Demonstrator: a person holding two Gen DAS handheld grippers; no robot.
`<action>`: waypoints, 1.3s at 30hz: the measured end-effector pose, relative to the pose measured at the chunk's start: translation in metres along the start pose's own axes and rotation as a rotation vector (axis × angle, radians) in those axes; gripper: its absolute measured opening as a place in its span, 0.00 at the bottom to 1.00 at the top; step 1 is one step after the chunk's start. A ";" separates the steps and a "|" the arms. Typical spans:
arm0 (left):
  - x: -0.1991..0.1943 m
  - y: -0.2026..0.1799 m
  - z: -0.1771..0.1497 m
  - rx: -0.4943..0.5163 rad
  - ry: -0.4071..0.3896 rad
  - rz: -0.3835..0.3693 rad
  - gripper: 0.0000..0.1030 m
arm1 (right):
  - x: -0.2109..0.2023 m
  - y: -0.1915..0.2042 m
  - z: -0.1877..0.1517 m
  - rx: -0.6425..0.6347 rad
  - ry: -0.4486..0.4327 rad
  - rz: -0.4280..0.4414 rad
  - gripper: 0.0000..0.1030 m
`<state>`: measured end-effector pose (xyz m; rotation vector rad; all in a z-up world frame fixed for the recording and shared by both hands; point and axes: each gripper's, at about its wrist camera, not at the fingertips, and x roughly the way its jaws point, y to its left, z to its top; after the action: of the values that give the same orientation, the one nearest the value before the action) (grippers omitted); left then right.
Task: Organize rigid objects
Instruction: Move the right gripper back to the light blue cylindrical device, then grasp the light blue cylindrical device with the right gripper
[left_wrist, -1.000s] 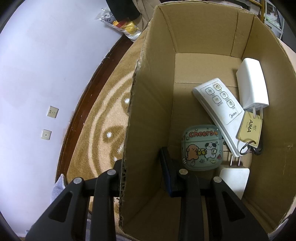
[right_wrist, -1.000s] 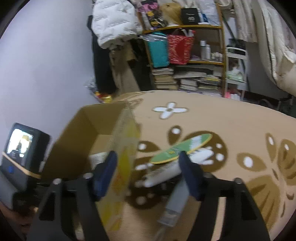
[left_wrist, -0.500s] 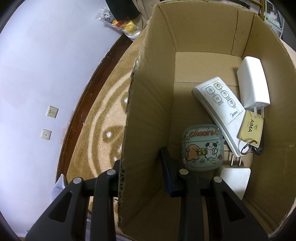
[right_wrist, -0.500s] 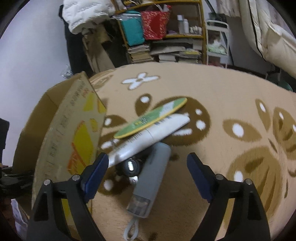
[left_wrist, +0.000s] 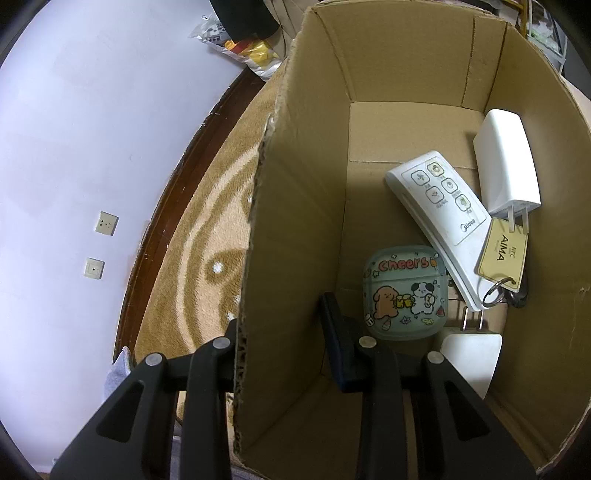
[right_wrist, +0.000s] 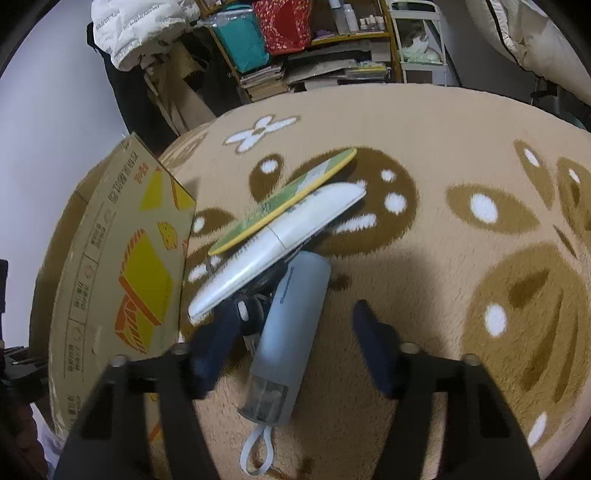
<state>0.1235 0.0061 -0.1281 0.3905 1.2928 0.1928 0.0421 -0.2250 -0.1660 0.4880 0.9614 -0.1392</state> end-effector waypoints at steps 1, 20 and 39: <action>0.000 0.000 0.000 -0.001 0.000 -0.001 0.29 | 0.001 0.001 -0.001 -0.006 0.007 -0.003 0.46; 0.002 -0.004 -0.001 0.004 0.007 -0.001 0.29 | 0.010 0.000 -0.002 -0.013 0.008 -0.059 0.44; 0.002 -0.004 -0.001 0.002 0.009 -0.003 0.29 | 0.009 0.007 -0.006 0.010 -0.010 -0.123 0.30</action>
<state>0.1231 0.0036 -0.1318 0.3897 1.3027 0.1906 0.0450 -0.2146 -0.1742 0.4366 0.9811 -0.2573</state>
